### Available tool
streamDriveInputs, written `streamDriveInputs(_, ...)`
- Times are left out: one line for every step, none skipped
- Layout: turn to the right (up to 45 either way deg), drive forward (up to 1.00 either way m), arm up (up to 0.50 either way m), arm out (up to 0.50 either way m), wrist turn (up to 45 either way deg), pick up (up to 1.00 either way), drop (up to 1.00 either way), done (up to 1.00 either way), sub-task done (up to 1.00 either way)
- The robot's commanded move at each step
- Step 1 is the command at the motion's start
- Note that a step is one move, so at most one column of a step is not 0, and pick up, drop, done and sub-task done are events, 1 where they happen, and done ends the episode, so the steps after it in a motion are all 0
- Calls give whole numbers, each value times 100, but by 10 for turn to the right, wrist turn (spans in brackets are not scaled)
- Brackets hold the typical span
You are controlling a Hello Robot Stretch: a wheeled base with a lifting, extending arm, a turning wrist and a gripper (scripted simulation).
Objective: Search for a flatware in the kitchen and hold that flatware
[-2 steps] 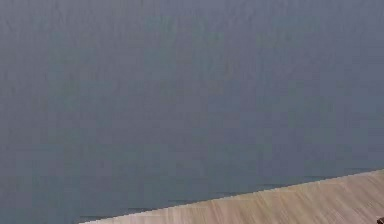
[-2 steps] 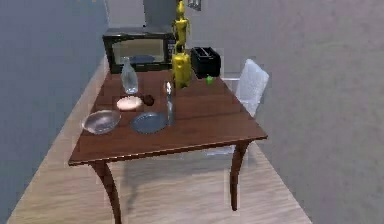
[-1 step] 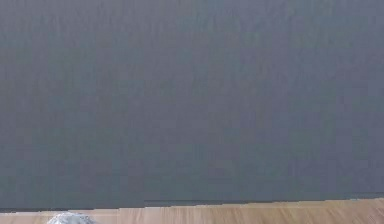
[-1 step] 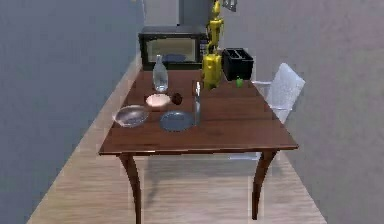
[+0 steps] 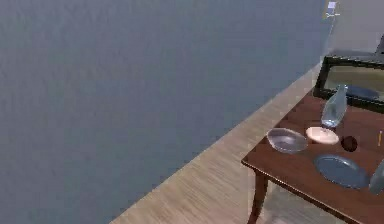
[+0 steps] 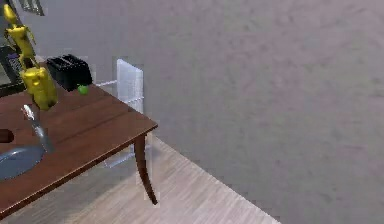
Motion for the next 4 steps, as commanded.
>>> streamDriveInputs(420,0,0,0,0,0,0,0,0)
streamDriveInputs(0,35,0,0,0,0,0,0,0)
streamDriveInputs(-450,0,0,0,0,0,0,0,0)
streamDriveInputs(-360,0,0,0,0,0,0,0,0)
